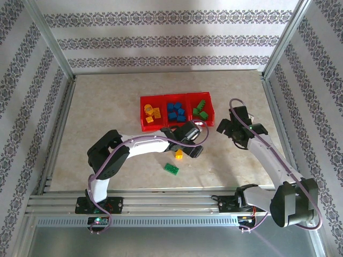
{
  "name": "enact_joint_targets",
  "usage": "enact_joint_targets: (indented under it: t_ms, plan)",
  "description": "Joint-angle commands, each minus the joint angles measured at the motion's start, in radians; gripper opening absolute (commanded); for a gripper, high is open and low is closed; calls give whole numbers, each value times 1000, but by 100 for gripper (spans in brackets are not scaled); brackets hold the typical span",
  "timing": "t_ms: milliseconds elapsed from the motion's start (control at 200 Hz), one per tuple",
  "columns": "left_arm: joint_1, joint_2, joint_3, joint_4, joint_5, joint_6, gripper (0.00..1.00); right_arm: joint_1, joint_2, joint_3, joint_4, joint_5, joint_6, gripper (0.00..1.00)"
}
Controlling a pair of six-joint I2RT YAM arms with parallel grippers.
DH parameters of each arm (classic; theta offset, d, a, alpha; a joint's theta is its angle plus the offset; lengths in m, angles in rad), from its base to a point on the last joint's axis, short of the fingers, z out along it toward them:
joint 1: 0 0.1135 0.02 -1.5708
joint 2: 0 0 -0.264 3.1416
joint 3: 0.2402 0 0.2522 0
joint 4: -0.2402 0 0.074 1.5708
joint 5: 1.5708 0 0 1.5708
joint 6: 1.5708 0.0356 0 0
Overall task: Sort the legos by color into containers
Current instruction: Pick up the lego from the middle-left of the table.
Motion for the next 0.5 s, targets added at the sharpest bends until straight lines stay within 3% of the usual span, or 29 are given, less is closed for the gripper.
enact_joint_targets:
  t_ms: [0, 495]
  plan:
    - [-13, 27, 39, -36, 28, -20, 89, -9, -18, -16, -14, -7, -8, 98]
    - [-35, 113, 95, -60, 70, -31, 62, -15, -40, -36, -12, -15, -4, 98]
